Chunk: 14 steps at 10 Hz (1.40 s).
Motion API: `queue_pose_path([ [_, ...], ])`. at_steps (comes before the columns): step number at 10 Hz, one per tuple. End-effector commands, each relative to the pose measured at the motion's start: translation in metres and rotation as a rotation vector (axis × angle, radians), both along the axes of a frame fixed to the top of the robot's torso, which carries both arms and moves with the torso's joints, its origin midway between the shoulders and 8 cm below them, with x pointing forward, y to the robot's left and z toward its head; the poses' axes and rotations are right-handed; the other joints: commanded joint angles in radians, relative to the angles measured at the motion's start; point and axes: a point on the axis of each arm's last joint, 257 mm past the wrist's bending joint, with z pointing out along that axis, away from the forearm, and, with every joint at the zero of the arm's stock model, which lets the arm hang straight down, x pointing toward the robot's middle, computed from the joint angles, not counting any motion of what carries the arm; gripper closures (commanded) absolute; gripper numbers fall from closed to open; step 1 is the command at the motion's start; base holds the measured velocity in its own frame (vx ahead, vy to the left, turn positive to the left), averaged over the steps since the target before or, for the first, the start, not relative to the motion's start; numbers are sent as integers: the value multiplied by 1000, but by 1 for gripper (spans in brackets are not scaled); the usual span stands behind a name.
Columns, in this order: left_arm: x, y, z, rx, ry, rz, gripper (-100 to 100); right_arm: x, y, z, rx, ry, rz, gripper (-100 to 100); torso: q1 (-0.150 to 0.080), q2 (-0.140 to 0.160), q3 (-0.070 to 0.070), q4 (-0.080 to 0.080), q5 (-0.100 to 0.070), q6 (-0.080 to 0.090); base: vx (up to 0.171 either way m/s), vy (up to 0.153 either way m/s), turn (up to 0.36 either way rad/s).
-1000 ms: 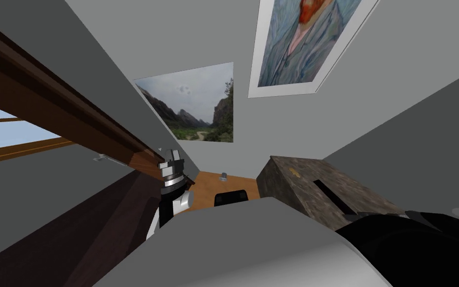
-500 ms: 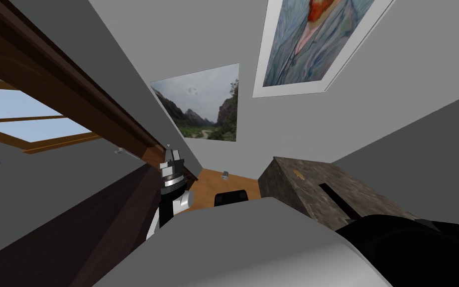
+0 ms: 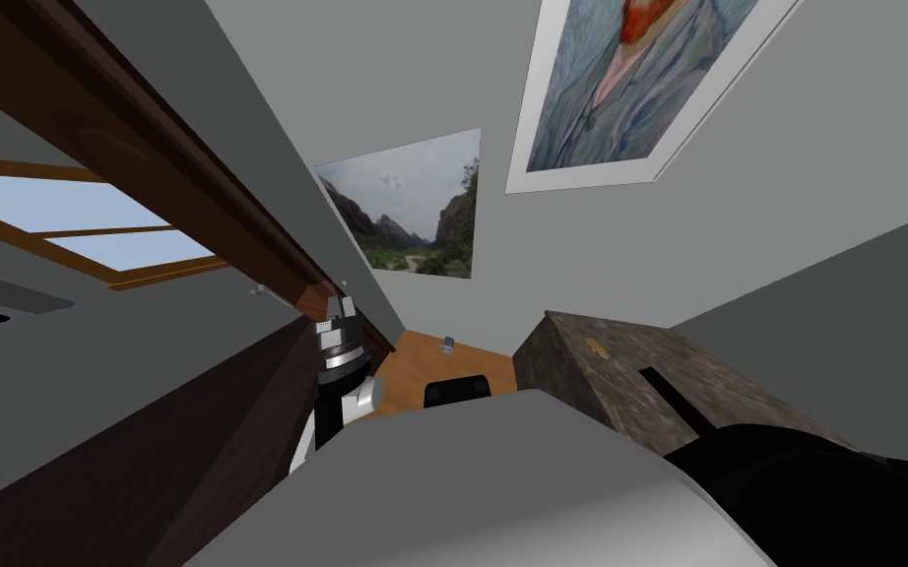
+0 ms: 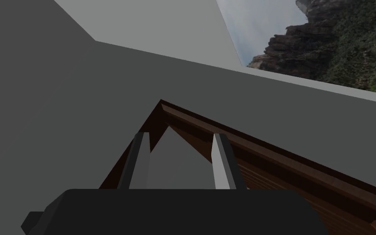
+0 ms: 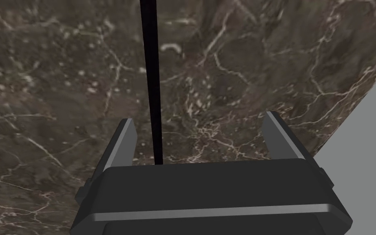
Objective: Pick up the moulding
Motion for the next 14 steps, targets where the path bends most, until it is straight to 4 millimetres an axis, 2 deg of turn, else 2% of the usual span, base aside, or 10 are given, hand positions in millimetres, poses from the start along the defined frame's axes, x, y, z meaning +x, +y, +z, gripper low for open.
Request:
queue_pose_path([
  [1,0,0,0,0,0,0,0,-11,5,-3,13,17,-20,-100,0,0,0,0,0,0,-44,1,11],
  [3,0,0,0,0,0,0,0,3,4,0,16,-34,-53,-100,1,-2,-1,0,0,1,-10,7,-17],
  [4,0,0,0,0,0,0,0,-22,-3,1,-15,13,-56,-100,1,-3,-2,-1,0,0,-71,25,431],
  [6,0,0,0,0,0,0,0,-25,2,-1,0,1,-94,-100,1,0,0,0,0,1,-59,1,76],
  [8,0,0,0,0,0,0,0,-19,2,0,3,-25,-119,-100,0,-2,-1,0,0,1,-5,0,-25],
  [9,0,0,0,0,0,0,0,-43,-6,3,-33,17,-127,-100,0,-3,-2,-1,0,0,-66,15,252],
  [11,0,0,0,0,0,0,0,-57,0,0,-19,39,-152,-100,1,0,0,0,0,0,-59,12,168],
  [13,0,0,0,0,0,0,0,-44,-3,2,-21,-8,-185,-100,0,-2,-1,0,0,1,-5,-2,-20],
  [14,0,0,0,0,0,0,0,-72,-11,7,-59,46,-187,-100,0,-3,-2,-1,0,1,-60,17,365],
])
